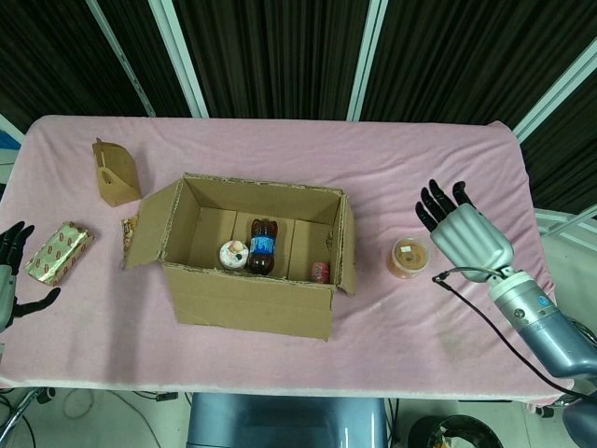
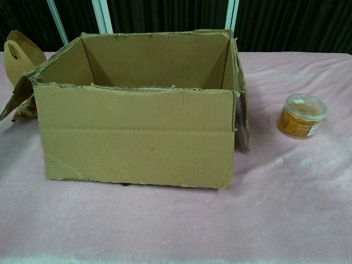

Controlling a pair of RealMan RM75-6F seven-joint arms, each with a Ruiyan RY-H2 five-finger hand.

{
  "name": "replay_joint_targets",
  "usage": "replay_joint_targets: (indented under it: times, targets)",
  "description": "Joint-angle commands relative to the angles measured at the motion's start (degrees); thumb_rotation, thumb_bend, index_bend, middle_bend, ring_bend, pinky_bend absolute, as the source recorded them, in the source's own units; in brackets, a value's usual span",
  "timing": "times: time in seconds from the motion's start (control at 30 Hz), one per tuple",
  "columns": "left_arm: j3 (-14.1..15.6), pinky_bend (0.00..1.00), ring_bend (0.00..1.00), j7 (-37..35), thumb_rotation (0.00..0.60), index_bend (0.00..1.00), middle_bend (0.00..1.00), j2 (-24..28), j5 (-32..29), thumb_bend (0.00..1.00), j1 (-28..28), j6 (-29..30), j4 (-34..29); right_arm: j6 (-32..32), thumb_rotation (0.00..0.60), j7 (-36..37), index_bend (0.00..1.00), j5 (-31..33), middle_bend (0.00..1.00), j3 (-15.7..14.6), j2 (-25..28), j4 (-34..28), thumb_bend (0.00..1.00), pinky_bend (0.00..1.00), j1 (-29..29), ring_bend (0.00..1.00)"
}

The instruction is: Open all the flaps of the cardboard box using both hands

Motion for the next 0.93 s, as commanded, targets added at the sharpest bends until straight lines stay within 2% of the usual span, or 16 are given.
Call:
replay_joint_targets:
  times: [0.03,0.17,0.23,0.33,0.5,0.7,0.93]
  targets:
    - [0.15,0.00,0.00,0.50,0.600,0.00,0.00,0.01,0.11,0.17,-0.02,-0.04,-0.01,7.52,0.600,4.49,0.07,-0.29,0.10,1.28,-4.51,1.39,0.31,0.23,-5.52,0.05]
    - [0.33,0.00,0.00,2.06,0.600,0.00,0.00,-0.09,0.38,0.17,0.08,0.50,0.01,17.37,0.600,11.66,0.00,-0.83,0.07,2.76,-11.12,2.62,0.31,0.23,-12.46,0.05]
    - [0.42,0.00,0.00,2.80,0.600,0.00,0.00,-0.14,0.52,0.17,0.14,0.76,-0.03,20.86,0.600,15.79,0.00,-1.21,0.04,2.99,-13.98,3.06,0.30,0.23,-15.58,0.02]
    - [0.57,0.00,0.00,4.09,0.600,0.00,0.00,-0.21,0.68,0.17,0.38,1.40,-0.12,26.24,0.600,23.66,0.00,-3.78,0.00,2.43,-18.50,4.97,0.30,0.23,-20.91,0.00]
    - [0.69,0.00,0.00,5.71,0.600,0.00,0.00,-0.46,1.14,0.16,0.48,2.16,0.12,32.10,0.600,32.14,0.00,-8.91,0.00,0.47,-23.69,10.58,0.30,0.23,-27.53,0.00]
    - [0.61,0.00,0.00,6.58,0.600,0.00,0.00,-0.75,1.40,0.16,0.68,3.01,0.72,34.63,0.600,39.40,0.00,-11.55,0.00,-1.61,-27.90,18.61,0.30,0.23,-33.68,0.00]
    - [0.72,0.00,0.00,7.11,0.600,0.00,0.00,-1.03,1.65,0.16,0.66,3.10,0.81,35.39,0.600,44.71,0.00,-14.07,0.00,-1.48,-31.10,25.29,0.29,0.23,-36.70,0.00]
